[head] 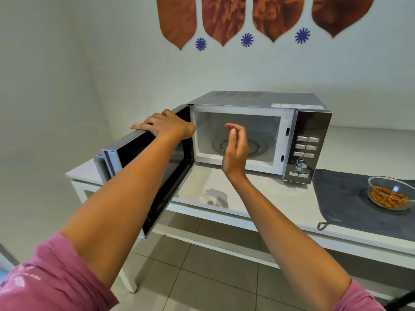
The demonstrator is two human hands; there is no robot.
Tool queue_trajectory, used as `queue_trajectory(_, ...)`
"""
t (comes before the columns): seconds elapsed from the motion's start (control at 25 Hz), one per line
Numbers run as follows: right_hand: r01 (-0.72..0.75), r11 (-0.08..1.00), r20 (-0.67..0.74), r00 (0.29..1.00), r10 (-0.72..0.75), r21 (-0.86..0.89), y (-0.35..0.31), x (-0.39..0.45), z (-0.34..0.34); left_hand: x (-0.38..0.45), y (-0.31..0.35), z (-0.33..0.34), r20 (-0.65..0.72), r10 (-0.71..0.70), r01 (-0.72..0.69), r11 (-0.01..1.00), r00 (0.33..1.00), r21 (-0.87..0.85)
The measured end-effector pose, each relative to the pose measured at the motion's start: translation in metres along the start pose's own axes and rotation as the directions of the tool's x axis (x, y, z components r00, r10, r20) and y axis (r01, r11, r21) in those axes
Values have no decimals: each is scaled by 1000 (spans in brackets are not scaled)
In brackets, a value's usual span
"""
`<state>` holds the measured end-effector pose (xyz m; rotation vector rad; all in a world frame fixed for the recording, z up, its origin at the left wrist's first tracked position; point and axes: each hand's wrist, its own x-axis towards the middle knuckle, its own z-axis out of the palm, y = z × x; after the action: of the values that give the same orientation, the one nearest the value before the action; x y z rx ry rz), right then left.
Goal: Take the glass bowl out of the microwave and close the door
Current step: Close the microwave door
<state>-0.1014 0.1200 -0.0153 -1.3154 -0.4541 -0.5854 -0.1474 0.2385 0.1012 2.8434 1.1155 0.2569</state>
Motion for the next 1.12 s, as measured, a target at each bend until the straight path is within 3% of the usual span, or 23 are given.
queue_trajectory(0.16, 56, 998, 167, 985, -50, -31, -4, -3, 7, 5, -9, -13, 93, 25, -23, 999, 995, -23)
queue_trajectory(0.32, 92, 995, 233, 969, -82, -34, -8, -7, 10, -3, -7, -42, 113, 253, -250, 967, 961, -45)
queue_trajectory(0.48, 86, 996, 263, 962, -79, -16, -15, -8, 4, -11, 5, -48, 152, 357, -359, 933, 922, -18)
queue_trajectory(0.72, -55, 997, 205, 978, 42, 60, -35, 20, -31, -14, 31, -24, 235, 515, -504, 857, 824, -110)
queue_trajectory(0.92, -200, 980, 339, 923, 184, 12, -56, 48, -68, -14, 66, -8, 159, 556, -555, 830, 816, -54)
queue_trajectory(1.0, -238, 971, 388, 894, 226, -18, -64, 58, -82, -11, 82, -4, 202, 601, -614, 789, 773, 3)
queue_trajectory(1.12, -206, 966, 387, 887, 252, -157, -74, 70, -98, 0, 107, 4, 225, 717, -726, 685, 660, -55)
